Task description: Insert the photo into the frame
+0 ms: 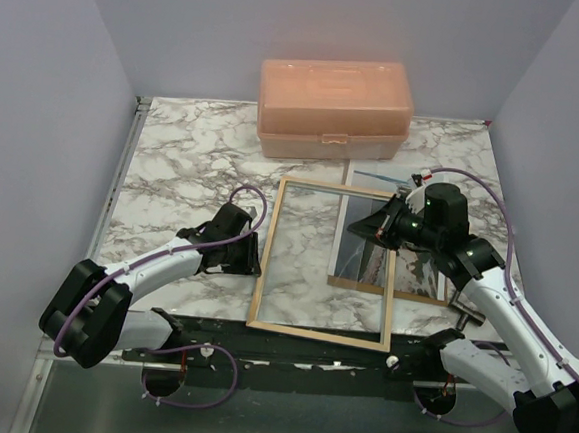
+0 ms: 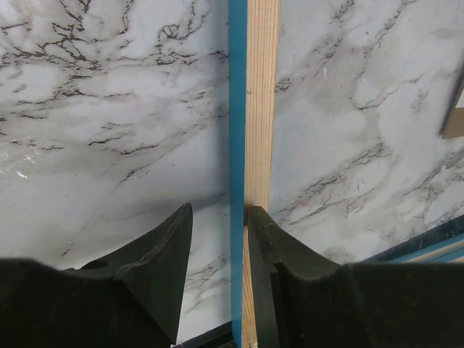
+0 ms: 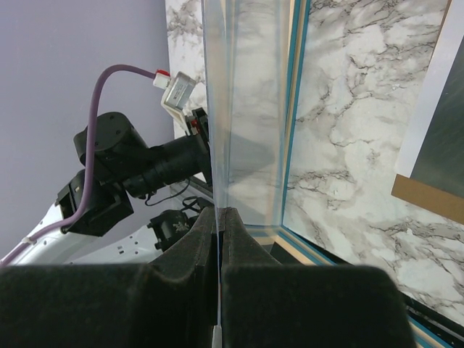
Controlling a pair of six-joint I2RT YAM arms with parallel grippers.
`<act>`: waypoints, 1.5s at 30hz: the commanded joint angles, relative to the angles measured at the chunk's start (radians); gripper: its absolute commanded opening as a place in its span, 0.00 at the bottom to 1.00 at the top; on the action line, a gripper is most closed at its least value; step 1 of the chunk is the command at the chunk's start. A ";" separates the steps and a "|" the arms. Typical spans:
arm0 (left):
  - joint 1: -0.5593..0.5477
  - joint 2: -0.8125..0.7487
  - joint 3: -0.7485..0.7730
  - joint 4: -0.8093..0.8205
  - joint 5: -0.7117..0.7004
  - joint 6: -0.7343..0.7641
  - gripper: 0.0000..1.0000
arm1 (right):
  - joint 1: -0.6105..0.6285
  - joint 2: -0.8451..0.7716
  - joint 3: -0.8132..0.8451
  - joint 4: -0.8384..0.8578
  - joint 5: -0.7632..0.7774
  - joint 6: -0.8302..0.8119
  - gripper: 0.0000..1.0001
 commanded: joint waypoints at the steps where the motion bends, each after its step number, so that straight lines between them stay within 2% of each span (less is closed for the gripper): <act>1: -0.006 0.031 -0.009 -0.013 -0.023 0.022 0.37 | 0.001 -0.005 0.040 0.022 -0.032 0.009 0.01; 12: -0.008 0.034 -0.008 -0.014 -0.023 0.023 0.37 | 0.001 -0.002 0.066 0.003 -0.019 -0.005 0.01; 38: -0.012 0.041 -0.005 -0.015 -0.023 0.024 0.36 | 0.001 -0.038 -0.072 0.010 -0.021 -0.002 0.01; 45: -0.015 0.041 -0.004 -0.016 -0.026 0.024 0.36 | 0.001 -0.008 -0.052 -0.031 -0.023 -0.058 0.01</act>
